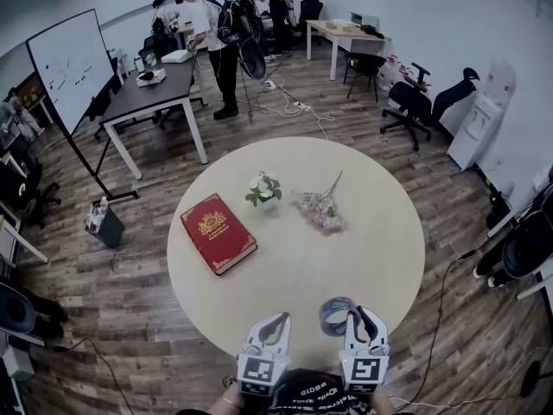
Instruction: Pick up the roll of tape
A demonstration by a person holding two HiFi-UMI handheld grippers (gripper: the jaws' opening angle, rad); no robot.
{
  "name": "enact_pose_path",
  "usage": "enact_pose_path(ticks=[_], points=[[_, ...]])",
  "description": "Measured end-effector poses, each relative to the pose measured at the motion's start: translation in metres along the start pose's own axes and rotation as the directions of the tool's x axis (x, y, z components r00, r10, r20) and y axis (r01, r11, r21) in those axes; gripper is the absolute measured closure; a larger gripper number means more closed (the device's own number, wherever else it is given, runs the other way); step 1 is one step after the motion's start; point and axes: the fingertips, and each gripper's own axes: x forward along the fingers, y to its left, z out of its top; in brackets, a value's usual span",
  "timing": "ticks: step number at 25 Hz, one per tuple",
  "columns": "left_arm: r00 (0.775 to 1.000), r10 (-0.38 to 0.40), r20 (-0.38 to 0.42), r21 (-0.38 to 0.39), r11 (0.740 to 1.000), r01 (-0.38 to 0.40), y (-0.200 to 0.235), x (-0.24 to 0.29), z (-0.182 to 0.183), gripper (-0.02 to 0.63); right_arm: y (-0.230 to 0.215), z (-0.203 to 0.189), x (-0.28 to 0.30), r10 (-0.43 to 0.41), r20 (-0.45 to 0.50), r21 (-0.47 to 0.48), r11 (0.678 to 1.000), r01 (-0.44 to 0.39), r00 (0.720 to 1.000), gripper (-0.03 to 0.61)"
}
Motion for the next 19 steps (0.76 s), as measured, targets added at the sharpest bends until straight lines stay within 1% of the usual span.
enact_pose_path(ticks=[6,12,14,19], points=[[1.000,0.011,-0.012,-0.010,1.000,-0.012,0.0001,-0.0007,0.0007,0.594,0.0033,0.0001,0.0019,0.030,-0.004,-0.024,0.999,-0.030,1.000,0.523],[0.999,0.033,0.016,-0.012,0.999,-0.033,0.0036,-0.0019,0.0001,0.594,0.0063,0.0024,0.0040,0.044,0.008,-0.028,0.999,-0.044,0.999,0.523],[0.999,0.045,0.019,0.003,0.999,-0.045,0.0054,-0.0031,0.0016,0.594,0.0063,0.0035,0.0044,0.045,0.008,-0.018,0.999,-0.045,0.999,0.523],[0.997,0.064,0.035,0.005,0.998,-0.064,0.0097,-0.0036,0.0010,0.594,0.0077,0.0019,0.0058,0.055,0.004,-0.040,0.998,-0.055,0.998,0.523]])
